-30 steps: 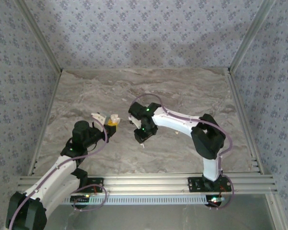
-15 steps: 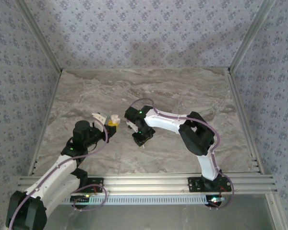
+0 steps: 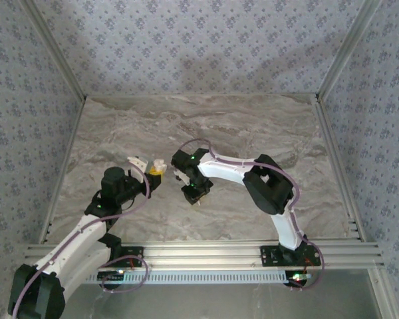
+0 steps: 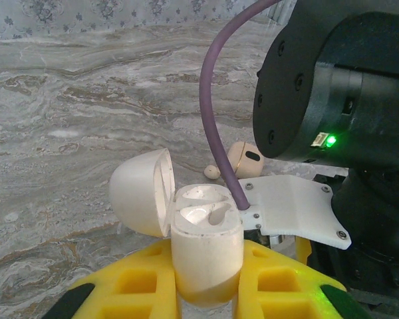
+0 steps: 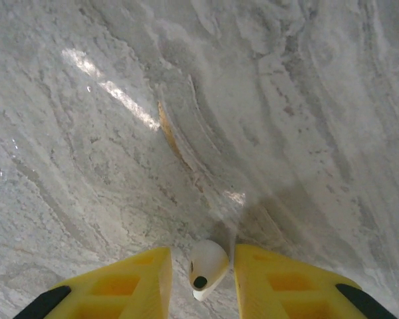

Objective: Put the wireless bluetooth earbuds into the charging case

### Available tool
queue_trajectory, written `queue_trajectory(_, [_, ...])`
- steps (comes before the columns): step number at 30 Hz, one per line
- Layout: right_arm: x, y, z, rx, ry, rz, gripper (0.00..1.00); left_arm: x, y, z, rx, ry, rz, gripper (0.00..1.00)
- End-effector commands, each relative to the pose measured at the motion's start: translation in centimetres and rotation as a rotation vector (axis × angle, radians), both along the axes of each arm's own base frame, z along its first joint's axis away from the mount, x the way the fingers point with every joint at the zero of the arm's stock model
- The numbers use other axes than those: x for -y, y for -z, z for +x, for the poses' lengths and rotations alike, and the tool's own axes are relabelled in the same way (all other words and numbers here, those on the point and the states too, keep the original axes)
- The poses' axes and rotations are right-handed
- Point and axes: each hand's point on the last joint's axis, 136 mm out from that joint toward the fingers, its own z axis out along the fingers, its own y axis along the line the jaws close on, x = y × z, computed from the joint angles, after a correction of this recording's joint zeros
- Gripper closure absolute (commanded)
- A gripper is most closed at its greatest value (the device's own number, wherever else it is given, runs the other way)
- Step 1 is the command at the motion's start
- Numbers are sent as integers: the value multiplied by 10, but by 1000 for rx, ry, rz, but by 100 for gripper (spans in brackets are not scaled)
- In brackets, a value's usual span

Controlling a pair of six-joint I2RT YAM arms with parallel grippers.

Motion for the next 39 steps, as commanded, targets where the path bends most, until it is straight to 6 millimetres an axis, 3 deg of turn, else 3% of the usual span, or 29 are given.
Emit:
queue_trajectory(1, [-1, 5, -2, -3, 12, -15, 68, 3, -20, 5, 44, 10, -11, 84])
queue_trajectory(12, [5, 6, 0, 52, 25, -29, 76, 3, -18, 5, 37, 12, -7, 84])
queue_trajectory(22, [6, -28, 10, 165, 132, 142, 79, 17, -16, 2, 40, 79, -17, 85])
queue_trajectory(25, [7, -52, 23, 230, 197, 268, 79, 31, -18, -3, 81, 137, -19, 85])
queue_trajectory(26, [17, -50, 22, 240, 217, 279, 79, 38, -21, -6, 105, 162, -21, 85])
queue_trajectory(30, [33, -94, 39, 358, 284, 453, 79, 58, -32, -8, 186, 217, -63, 86])
queue_trajectory(34, [63, -141, 50, 492, 347, 609, 79, 82, -43, -8, 238, 291, -88, 86])
queue_trajectory(39, [89, -188, 54, 605, 374, 786, 78, 111, -52, -11, 260, 401, -125, 86])
